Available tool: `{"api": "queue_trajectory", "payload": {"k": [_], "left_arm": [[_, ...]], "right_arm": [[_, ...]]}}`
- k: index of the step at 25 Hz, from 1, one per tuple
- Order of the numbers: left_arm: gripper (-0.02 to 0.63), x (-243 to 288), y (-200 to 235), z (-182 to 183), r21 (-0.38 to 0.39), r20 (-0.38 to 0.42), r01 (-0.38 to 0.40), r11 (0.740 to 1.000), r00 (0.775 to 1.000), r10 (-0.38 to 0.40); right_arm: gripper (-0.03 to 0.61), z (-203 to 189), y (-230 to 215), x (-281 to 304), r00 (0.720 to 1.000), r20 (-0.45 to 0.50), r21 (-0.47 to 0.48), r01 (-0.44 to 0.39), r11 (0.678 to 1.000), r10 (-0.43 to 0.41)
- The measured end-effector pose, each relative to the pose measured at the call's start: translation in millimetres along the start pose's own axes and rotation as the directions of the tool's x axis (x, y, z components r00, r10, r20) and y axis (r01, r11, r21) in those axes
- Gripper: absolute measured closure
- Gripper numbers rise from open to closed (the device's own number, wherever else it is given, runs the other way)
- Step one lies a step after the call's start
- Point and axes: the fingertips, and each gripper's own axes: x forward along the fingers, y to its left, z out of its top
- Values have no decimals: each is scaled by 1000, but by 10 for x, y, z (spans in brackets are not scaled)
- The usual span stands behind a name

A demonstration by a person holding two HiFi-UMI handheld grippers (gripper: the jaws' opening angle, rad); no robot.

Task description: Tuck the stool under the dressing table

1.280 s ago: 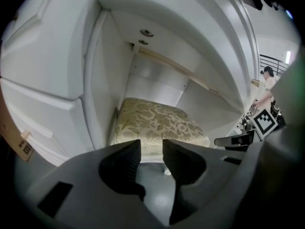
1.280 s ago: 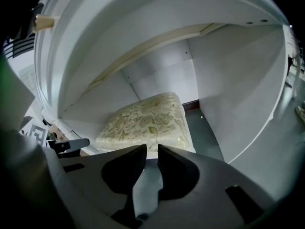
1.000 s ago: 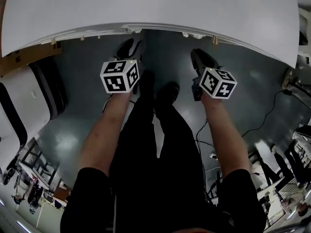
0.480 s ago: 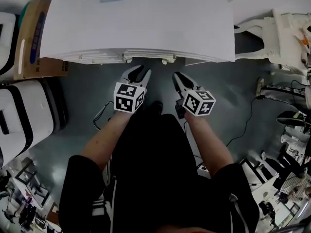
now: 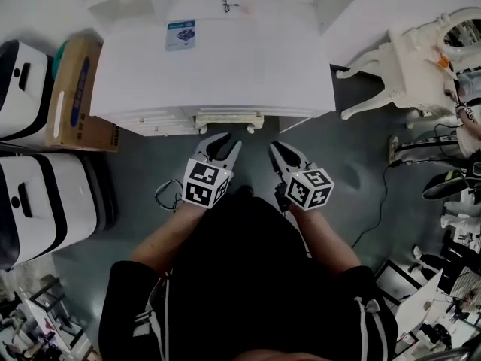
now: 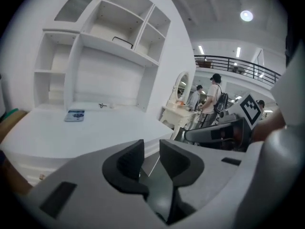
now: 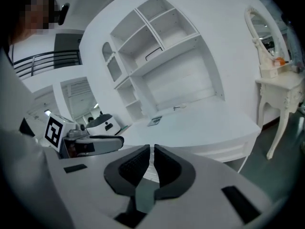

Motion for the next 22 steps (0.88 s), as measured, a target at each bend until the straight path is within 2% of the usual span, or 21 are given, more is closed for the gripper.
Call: {"api": "queue_trajectory", "payload": {"k": [3,6,11,16,22], "left_arm": [[512,-283,-151,161,51,-1,30,998,1000,-30],[517,-459,-260,452,77,44,45,996,998,-48],[528,-642,-379,887,84,123,68,994,989,-78],[535,-810,-501,1234,116,179,91,989,977,-111],[540,-1137,-465,1509,109,231,94,990,966,-117]], "right_arm": [[539,72,245,-223,1000,24,-15,-20,1000,21],[548,292,374,-454,995,101,-6,-20,1000,20],[557,680,615,-695,978,205,-68,-30,997,43],[558,1128,876,-934,946,311,-132,-53,990,92],[558,1437,1099,-1118,924,368,-195,-32,980,103]]}}
